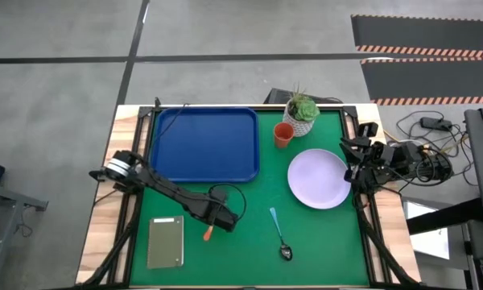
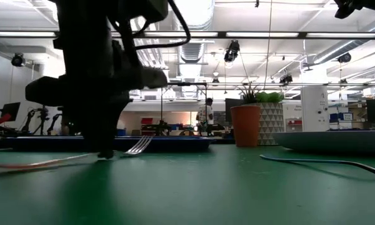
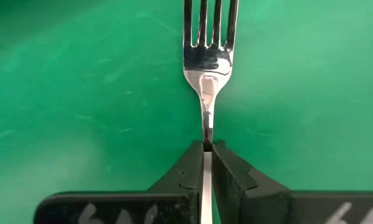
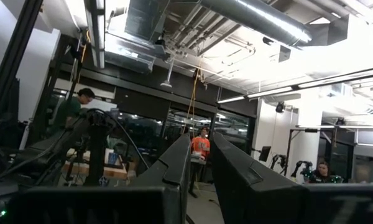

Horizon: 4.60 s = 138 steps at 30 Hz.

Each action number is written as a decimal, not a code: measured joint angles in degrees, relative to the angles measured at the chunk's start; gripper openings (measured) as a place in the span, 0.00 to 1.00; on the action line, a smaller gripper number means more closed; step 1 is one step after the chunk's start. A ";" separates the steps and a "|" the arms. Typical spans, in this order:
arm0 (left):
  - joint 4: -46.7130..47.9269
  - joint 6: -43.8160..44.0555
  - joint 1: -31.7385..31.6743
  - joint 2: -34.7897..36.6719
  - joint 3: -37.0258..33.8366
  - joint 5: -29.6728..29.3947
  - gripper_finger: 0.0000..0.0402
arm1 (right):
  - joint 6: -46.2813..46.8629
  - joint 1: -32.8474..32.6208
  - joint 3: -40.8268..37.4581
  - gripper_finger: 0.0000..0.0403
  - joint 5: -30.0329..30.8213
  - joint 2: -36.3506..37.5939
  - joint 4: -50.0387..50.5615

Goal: Pick and place plate/cup/fork/spoon on tray
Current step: Put the orange fork on the blue tray

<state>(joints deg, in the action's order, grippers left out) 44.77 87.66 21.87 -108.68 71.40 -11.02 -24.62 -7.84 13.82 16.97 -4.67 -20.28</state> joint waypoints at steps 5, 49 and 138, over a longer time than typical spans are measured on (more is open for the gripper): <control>0.66 -1.53 -0.06 3.77 0.69 -0.58 0.01 | -0.02 0.00 0.00 0.13 0.00 0.00 -0.01; 17.25 -42.18 -51.96 29.02 -13.83 -4.54 0.00 | 0.07 0.00 0.00 0.13 0.04 -0.02 0.43; -3.48 -48.89 -71.06 28.94 -33.65 0.26 0.00 | -0.98 -0.02 0.00 0.13 0.07 0.00 2.08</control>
<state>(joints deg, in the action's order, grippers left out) 41.29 38.77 -49.19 -79.75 37.76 -10.76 -25.60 -7.85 13.82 17.04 -4.67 -18.20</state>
